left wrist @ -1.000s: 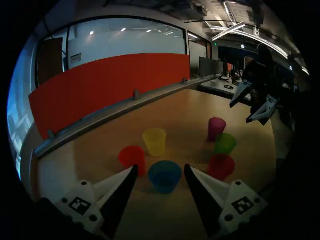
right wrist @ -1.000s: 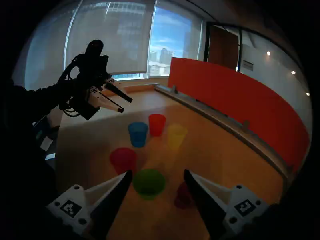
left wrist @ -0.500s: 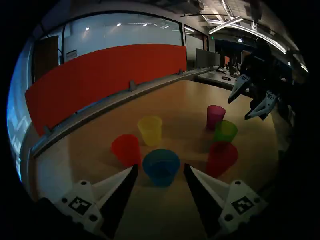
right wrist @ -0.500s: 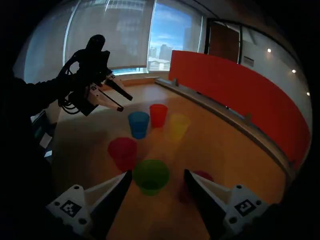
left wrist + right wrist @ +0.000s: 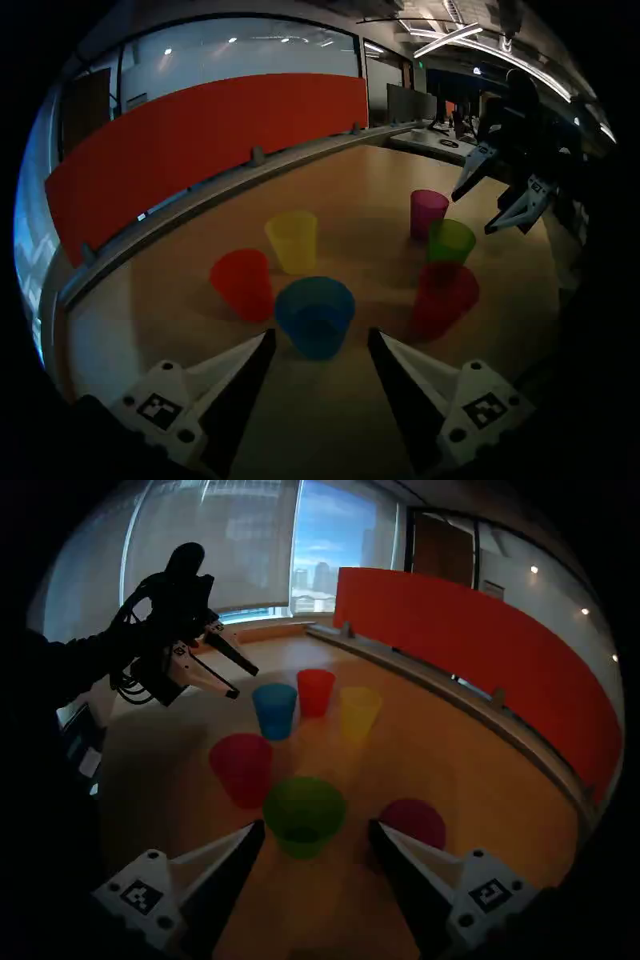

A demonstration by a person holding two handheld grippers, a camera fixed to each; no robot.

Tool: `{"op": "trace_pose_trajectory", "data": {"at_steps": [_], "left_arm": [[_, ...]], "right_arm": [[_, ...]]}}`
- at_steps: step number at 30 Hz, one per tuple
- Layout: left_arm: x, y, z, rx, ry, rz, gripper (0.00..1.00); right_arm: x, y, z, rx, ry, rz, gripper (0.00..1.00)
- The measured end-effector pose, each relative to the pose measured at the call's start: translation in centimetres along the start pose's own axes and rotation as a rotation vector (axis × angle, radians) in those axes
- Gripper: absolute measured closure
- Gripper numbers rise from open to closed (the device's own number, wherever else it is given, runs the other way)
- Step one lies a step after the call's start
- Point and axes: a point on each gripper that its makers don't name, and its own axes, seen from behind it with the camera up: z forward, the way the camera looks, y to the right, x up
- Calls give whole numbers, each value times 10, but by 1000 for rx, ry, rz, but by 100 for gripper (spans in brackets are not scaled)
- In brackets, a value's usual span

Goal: Pour water

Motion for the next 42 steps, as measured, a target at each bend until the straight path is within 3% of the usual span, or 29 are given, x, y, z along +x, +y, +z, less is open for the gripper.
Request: {"op": "trace_pose_trajectory", "data": {"at_steps": [32, 42], "left_arm": [[-24, -12, 23, 6, -52, -13, 15], [-24, -10, 32, -7, -54, -12, 15]], "right_arm": [[-18, -8, 41, 30, -35, -13, 0], [-18, -7, 54, 40, -36, -18, 0]]}}
